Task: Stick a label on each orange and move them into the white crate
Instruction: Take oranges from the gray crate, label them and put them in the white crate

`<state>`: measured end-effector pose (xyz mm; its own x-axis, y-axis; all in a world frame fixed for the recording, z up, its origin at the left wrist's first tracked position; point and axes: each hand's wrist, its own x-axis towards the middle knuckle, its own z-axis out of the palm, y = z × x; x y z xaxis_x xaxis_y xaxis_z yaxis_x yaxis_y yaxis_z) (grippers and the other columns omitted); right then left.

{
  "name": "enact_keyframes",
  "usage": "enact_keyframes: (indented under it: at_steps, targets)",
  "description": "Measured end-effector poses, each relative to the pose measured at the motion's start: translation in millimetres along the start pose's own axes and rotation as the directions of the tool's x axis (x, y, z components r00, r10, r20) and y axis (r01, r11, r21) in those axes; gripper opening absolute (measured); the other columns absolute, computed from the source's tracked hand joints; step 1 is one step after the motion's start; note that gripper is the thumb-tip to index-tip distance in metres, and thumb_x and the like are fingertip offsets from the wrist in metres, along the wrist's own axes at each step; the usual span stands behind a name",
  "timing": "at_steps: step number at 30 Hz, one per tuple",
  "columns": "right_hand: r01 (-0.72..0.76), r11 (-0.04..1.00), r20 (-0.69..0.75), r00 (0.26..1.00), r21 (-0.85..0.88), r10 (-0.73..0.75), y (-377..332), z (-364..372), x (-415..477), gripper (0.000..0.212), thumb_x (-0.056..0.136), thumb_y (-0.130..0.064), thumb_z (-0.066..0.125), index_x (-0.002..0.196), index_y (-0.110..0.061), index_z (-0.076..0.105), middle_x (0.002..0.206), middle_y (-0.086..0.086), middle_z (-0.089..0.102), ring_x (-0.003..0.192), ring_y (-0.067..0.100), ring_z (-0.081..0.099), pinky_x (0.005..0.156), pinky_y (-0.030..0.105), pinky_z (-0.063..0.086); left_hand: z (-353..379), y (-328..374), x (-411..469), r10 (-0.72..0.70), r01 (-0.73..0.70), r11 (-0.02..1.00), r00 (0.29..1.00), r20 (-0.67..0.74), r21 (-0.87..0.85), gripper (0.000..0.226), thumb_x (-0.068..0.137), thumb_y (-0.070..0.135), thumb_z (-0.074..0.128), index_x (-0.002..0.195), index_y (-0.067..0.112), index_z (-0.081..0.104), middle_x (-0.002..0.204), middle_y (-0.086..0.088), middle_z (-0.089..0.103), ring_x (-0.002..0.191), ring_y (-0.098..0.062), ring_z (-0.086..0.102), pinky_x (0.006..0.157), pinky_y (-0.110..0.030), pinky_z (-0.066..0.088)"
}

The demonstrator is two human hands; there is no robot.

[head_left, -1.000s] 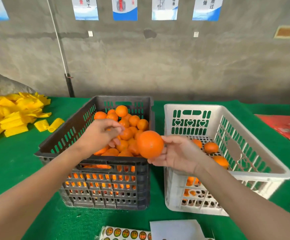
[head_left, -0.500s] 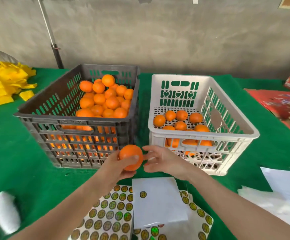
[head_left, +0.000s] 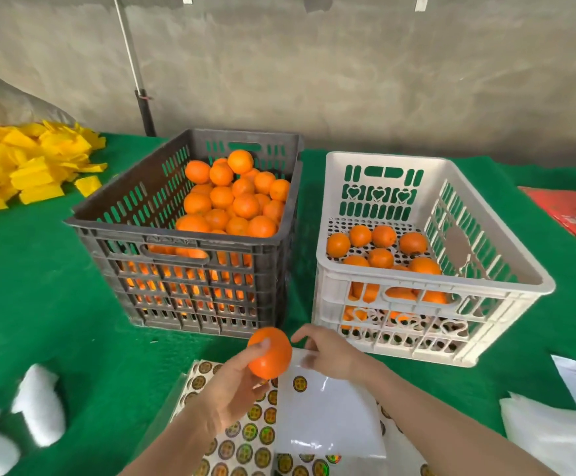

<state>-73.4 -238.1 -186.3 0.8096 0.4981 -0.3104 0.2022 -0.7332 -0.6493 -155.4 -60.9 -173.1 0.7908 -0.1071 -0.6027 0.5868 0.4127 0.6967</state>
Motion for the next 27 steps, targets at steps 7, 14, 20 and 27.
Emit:
enact_keyframes:
  at_steps: [7, 14, 20, 27]
  targets:
    - [0.182, 0.953, -0.481, 0.830, -0.244, -0.282, -3.1, 5.1, -48.0, 0.018, 0.079, -0.008, 0.072, 0.096, -0.011, 0.065, 0.107, 0.008, 0.058, 0.104, 0.024, 0.051, 0.089, 0.031, 0.043, 23.4, -6.0, 11.2, 0.019, -0.018, 1.000, 0.995, 0.103, -0.011, 0.118, 0.022, 0.053, 0.092, 0.127, 0.013, 0.054, 0.119, -0.018, 0.064, 0.107, -0.033, 0.059, 0.088, -0.042, 0.050]
    - [0.087, 0.956, -0.556, 0.797, -0.281, -0.237, 8.5, 37.5, -69.4, 0.023, 0.059, -0.019, 0.087, 0.077, -0.019, 0.073, 0.076, -0.005, 0.062, 0.071, 0.016, 0.061, 0.065, 0.019, 0.047, 22.5, -15.1, 22.0, -0.042, 0.070, 0.988, 0.979, 0.199, -0.135, 0.117, 0.031, 0.041, 0.094, 0.133, 0.007, 0.050, 0.131, -0.027, 0.054, 0.122, -0.043, 0.051, 0.109, -0.054, 0.035]
    - [0.087, 0.987, -0.536, 0.831, -0.136, -0.147, 9.0, 40.0, -63.7, 0.004, 0.076, -0.006, 0.071, 0.078, -0.009, 0.071, 0.082, 0.000, 0.061, 0.080, 0.015, 0.054, 0.072, 0.014, 0.040, 23.3, -13.0, 24.5, -0.044, 0.072, 0.988, 0.980, 0.196, -0.140, 0.110, 0.035, 0.039, 0.095, 0.132, 0.008, 0.051, 0.121, -0.022, 0.063, 0.109, -0.036, 0.062, 0.093, -0.045, 0.048]
    - [0.159, 0.986, -0.504, 0.856, 0.049, -0.113, 8.0, 39.9, -59.5, 0.013, 0.073, 0.003, 0.069, 0.068, -0.008, 0.065, 0.074, -0.013, 0.055, 0.068, -0.003, 0.047, 0.066, 0.011, 0.037, 18.3, -8.2, 26.1, -0.062, 0.070, 0.997, 0.982, 0.176, -0.043, 0.102, 0.042, 0.039, 0.092, 0.131, 0.011, 0.050, 0.122, -0.022, 0.062, 0.110, -0.037, 0.060, 0.097, -0.047, 0.047]
